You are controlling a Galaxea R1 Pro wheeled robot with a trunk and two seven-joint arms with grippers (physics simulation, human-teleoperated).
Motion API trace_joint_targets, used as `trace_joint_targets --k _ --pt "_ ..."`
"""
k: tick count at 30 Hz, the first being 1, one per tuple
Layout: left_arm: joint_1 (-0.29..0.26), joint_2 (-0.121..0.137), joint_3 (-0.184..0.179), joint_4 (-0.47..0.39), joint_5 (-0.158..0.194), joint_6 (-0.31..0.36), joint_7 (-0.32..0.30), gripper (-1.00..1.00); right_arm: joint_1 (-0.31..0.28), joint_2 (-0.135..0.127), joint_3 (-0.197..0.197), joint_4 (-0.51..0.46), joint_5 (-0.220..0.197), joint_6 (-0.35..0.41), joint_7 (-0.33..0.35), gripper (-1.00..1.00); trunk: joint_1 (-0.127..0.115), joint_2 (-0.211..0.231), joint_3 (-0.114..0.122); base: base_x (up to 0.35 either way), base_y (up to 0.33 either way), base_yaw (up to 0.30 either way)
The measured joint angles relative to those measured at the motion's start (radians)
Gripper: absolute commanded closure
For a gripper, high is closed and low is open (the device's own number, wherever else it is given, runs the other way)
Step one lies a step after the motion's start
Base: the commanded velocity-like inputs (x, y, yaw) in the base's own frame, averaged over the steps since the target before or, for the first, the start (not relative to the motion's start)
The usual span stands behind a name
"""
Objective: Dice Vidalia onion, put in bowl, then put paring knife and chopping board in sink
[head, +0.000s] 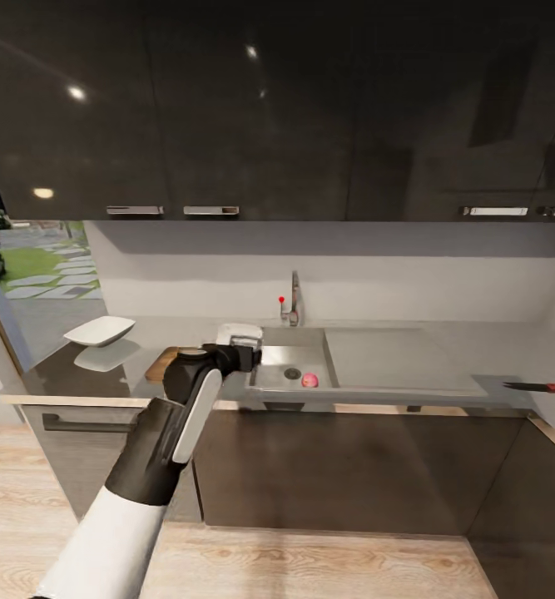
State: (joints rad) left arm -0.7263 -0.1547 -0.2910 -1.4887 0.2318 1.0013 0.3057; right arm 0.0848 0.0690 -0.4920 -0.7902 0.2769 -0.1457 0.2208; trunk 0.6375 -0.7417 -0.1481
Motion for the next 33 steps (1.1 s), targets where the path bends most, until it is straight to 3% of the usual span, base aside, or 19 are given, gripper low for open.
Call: trace_joint_targets --k 1,3,5,9,19,21,28,33 --pt "-0.019 0.000 0.000 0.017 0.001 0.000 0.000 -1.00 0.000 0.000 0.000 0.000 0.000 0.000 0.000 -1.00 0.000 0.000 0.000 0.000 0.000 -0.013" --pt "-0.112 -0.001 0.000 0.125 0.009 0.001 -0.001 -1.00 0.000 0.000 0.000 0.000 0.000 0.000 0.000 -1.00 0.000 0.000 0.000 0.000 0.000 -0.078" --pt "-0.200 -0.003 0.001 0.250 0.055 -0.001 -0.001 -1.00 0.000 0.000 0.000 0.001 0.000 0.000 0.000 -1.00 0.000 0.000 0.000 0.000 0.000 -0.163" --pt "-0.286 -0.003 0.001 0.426 0.133 -0.004 0.000 -1.00 0.000 0.000 0.000 0.004 0.000 0.000 0.000 -1.00 0.000 0.000 0.000 0.000 0.000 -0.249" --pt "-0.305 0.004 0.002 0.562 0.152 -0.060 -0.002 -1.00 0.000 0.000 0.000 0.008 0.000 0.000 0.000 -1.00 0.000 0.000 0.000 0.000 0.000 -0.291" --pt "-0.303 0.016 0.002 0.584 0.153 -0.069 -0.007 -1.00 0.000 0.000 0.000 0.007 0.000 0.000 0.000 -1.00 0.000 0.000 0.000 0.000 0.000 -0.228" --pt "-0.302 0.025 0.002 0.605 0.152 -0.083 -0.007 -1.00 0.000 0.001 0.000 0.007 0.000 0.001 0.000 -1.00 0.000 0.000 0.000 0.027 -0.018 -0.060" --pt "-0.302 0.026 0.002 0.670 0.153 -0.086 -0.010 -1.00 0.000 0.002 0.000 0.005 0.000 0.002 -0.001 -1.00 0.000 0.000 0.000 0.197 -0.138 -0.004"
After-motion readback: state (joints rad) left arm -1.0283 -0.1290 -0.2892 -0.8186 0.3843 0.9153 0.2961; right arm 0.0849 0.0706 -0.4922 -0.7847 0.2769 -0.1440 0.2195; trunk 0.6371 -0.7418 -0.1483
